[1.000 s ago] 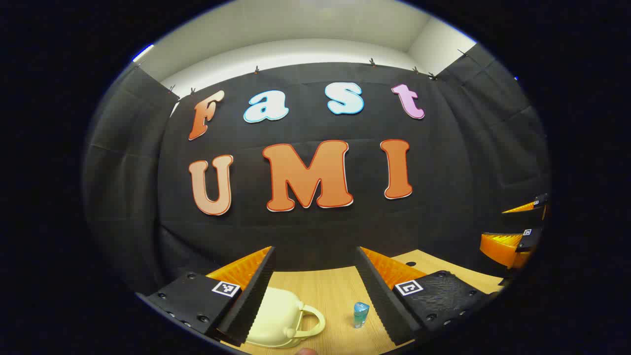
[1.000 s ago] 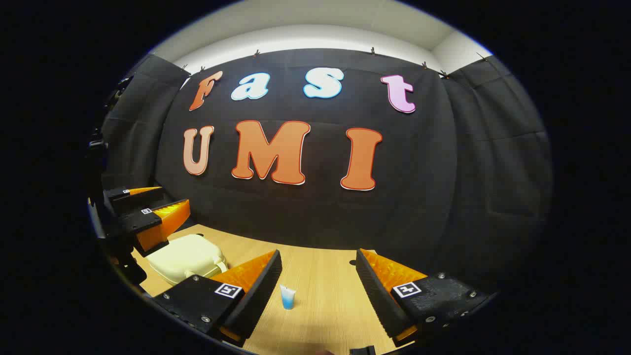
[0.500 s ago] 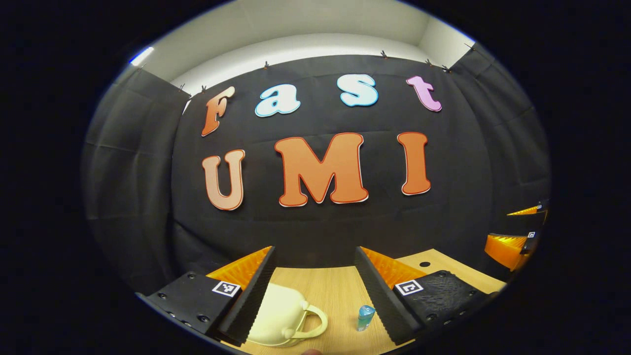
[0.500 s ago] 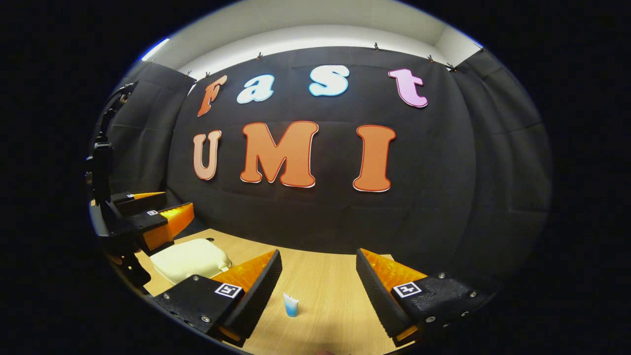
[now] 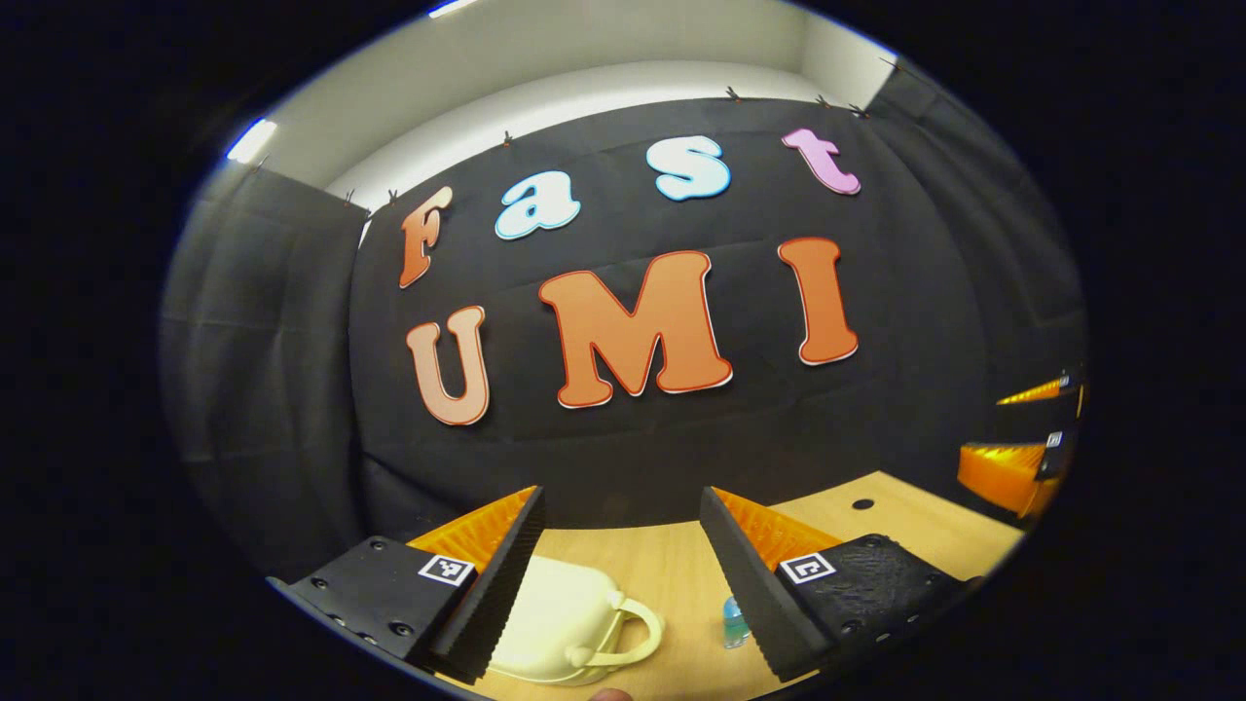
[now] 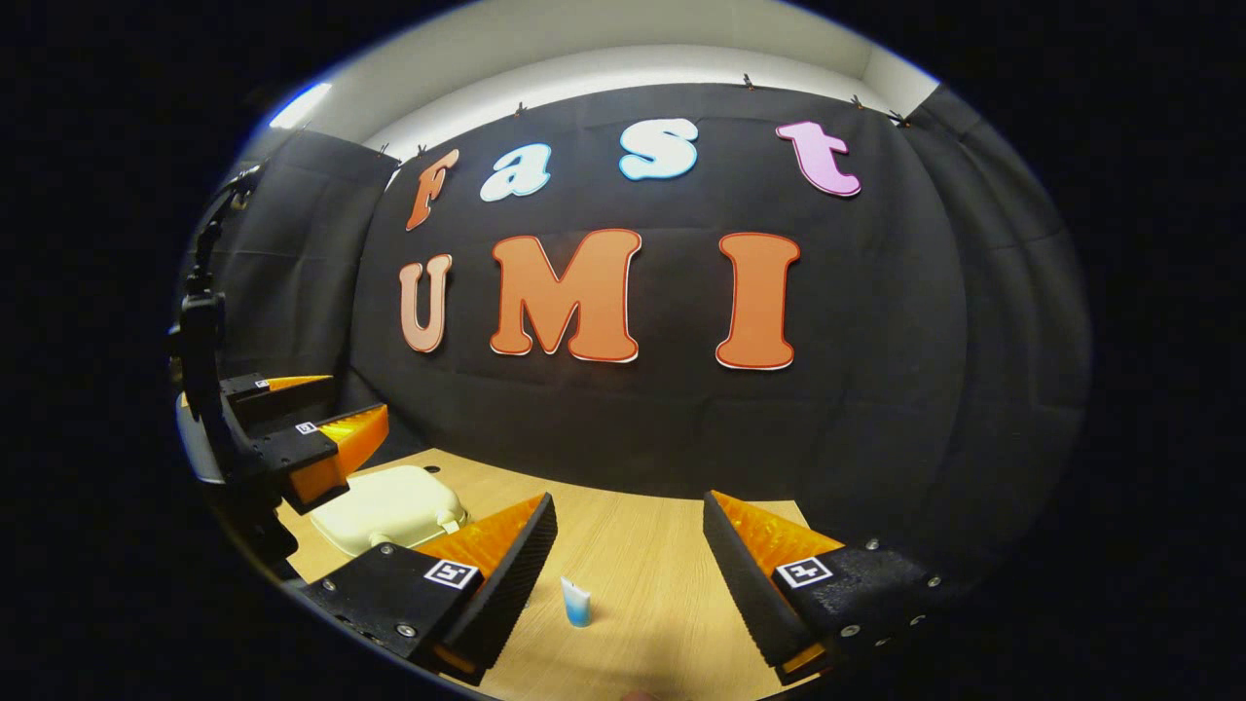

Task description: First open the suitcase, pack the skin care products into it, and then close the suitcase.

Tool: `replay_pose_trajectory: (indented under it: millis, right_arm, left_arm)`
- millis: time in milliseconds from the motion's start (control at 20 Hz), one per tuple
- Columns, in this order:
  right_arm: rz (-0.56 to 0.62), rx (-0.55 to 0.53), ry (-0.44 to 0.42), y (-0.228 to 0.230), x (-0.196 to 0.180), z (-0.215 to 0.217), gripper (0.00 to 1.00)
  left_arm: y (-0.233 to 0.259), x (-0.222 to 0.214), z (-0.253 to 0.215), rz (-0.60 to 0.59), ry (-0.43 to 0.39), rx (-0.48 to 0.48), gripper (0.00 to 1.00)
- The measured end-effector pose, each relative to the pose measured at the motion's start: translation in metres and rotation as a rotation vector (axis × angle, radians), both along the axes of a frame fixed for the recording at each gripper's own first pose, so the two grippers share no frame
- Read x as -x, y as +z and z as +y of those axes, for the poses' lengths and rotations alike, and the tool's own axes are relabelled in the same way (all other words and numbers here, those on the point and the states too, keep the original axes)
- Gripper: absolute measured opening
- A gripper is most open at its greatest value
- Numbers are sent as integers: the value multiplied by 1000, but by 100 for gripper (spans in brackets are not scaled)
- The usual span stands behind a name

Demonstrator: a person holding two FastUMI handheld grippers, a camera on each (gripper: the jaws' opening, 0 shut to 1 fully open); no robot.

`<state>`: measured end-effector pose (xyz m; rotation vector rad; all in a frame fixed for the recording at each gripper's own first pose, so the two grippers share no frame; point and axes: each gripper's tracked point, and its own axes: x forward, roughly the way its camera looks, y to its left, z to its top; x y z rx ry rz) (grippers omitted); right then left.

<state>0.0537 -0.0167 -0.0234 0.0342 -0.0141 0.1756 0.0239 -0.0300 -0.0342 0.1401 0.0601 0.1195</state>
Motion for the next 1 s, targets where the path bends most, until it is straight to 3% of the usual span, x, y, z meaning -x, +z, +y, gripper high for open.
replay_pose_trajectory:
  millis: [150,550,800,1000]
  right_arm:
    - [8,18,-23,-8,-3,-7,95]
    - [50,22,-79,-21,-17,-16,95]
    - [73,7,-132,-26,-23,-23,95]
    - [73,5,-158,-26,-28,-28,95]
  left_arm:
    - [-57,-8,-6,116,-41,-150,98]
    - [-181,-15,4,344,-161,-418,97]
    - [-239,-11,3,402,-287,-727,96]
    - [-260,-11,-7,403,-358,-860,92]
